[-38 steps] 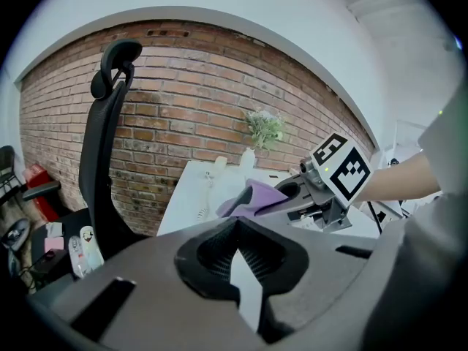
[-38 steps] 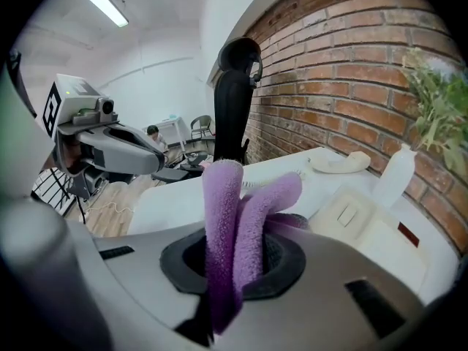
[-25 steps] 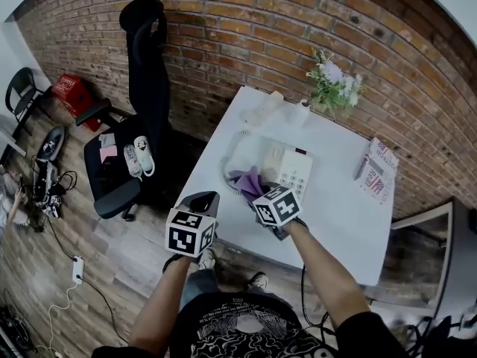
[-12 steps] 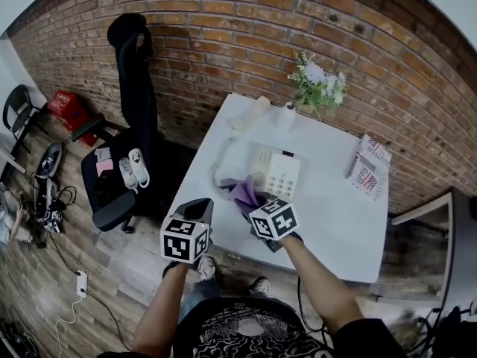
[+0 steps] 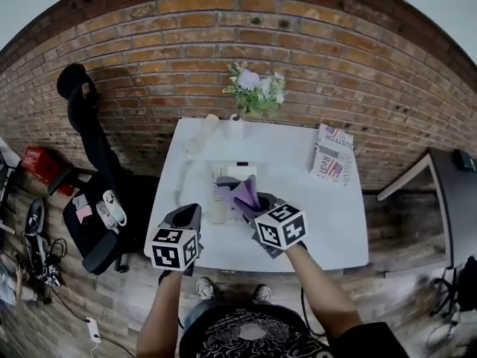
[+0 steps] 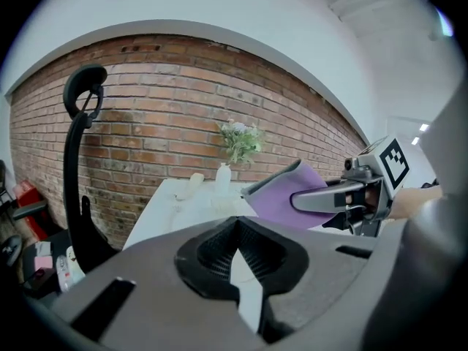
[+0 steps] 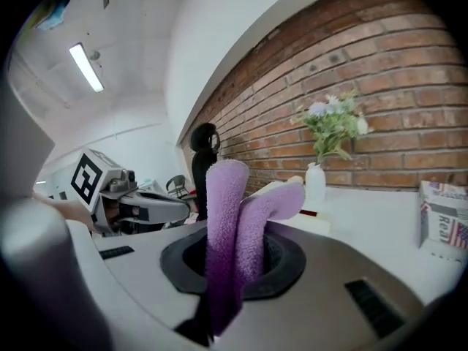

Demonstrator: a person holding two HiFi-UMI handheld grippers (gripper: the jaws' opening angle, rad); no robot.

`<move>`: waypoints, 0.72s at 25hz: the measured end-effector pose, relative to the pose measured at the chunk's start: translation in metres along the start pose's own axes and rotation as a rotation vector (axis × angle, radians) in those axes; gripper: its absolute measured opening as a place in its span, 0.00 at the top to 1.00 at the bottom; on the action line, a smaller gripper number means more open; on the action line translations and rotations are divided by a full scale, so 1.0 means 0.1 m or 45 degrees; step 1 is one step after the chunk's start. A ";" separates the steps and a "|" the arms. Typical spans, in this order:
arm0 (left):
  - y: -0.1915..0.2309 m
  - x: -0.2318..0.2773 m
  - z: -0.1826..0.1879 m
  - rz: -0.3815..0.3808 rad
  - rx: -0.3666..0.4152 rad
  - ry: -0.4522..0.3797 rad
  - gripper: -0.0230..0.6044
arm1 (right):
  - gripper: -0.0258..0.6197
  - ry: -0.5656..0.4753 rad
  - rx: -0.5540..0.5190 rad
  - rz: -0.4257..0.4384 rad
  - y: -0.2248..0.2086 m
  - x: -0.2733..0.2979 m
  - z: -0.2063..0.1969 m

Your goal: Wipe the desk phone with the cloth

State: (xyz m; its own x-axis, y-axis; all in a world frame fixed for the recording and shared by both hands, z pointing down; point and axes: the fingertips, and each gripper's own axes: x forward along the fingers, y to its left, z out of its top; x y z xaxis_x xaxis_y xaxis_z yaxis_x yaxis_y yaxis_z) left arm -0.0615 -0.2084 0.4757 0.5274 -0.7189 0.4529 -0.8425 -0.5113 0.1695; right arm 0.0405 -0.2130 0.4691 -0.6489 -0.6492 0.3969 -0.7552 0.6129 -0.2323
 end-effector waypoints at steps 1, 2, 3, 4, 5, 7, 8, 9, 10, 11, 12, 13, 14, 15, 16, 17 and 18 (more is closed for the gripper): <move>-0.06 0.05 0.06 -0.019 0.015 -0.007 0.95 | 0.89 -0.027 0.014 -0.033 -0.09 -0.10 0.04; -0.11 0.10 0.10 -0.033 0.027 -0.013 0.95 | 0.89 -0.052 0.026 -0.063 -0.17 -0.21 0.08; -0.15 0.13 0.14 -0.042 0.036 -0.019 0.95 | 0.89 -0.075 0.035 -0.089 -0.24 -0.31 0.11; -0.19 0.15 0.17 -0.049 0.044 -0.025 0.95 | 0.89 -0.095 0.043 -0.114 -0.30 -0.41 0.14; -0.23 0.17 0.21 -0.056 0.051 -0.032 0.95 | 0.89 -0.116 0.050 -0.142 -0.36 -0.51 0.17; -0.30 0.22 0.30 -0.074 0.065 -0.047 0.95 | 0.89 -0.160 0.065 -0.205 -0.49 -0.73 0.24; -0.34 0.25 0.35 -0.084 0.073 -0.053 0.95 | 0.89 -0.182 0.069 -0.237 -0.55 -0.83 0.28; -0.37 0.27 0.39 -0.092 0.080 -0.059 0.95 | 0.89 -0.202 0.068 -0.268 -0.60 -0.94 0.32; -0.40 0.29 0.43 -0.099 0.088 -0.065 0.95 | 0.89 -0.221 0.063 -0.296 -0.65 -1.03 0.36; -0.43 0.31 0.46 -0.105 0.096 -0.070 0.95 | 0.89 -0.237 0.055 -0.323 -0.69 -1.12 0.39; -0.45 0.32 0.49 -0.110 0.103 -0.076 0.95 | 0.89 -0.251 0.045 -0.348 -0.71 -1.19 0.42; -0.47 0.32 0.52 -0.114 0.109 -0.083 0.95 | 0.89 -0.262 0.035 -0.371 -0.74 -1.26 0.44; -0.49 0.32 0.56 -0.117 0.115 -0.092 0.95 | 0.89 -0.271 0.026 -0.393 -0.76 -1.31 0.46; -0.50 0.32 0.59 -0.119 0.120 -0.101 0.95 | 0.89 -0.278 0.022 -0.411 -0.78 -1.35 0.47; -0.51 0.32 0.62 -0.120 0.126 -0.108 0.95 | 0.89 -0.282 0.024 -0.424 -0.80 -1.38 0.47; -0.53 0.33 0.64 -0.121 0.131 -0.112 0.95 | 0.89 -0.285 0.031 -0.433 -0.82 -1.41 0.47; -0.54 0.33 0.65 -0.121 0.135 -0.114 0.95 | 0.89 -0.288 0.040 -0.440 -0.83 -1.43 0.45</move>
State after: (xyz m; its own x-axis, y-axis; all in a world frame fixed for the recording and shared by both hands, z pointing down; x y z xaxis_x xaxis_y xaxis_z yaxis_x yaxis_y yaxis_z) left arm 0.0083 -0.2352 0.4247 0.6158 -0.7017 0.3583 -0.7746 -0.6224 0.1122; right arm 0.1919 -0.1918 0.3915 -0.3582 -0.8991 0.2518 -0.9323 0.3300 -0.1482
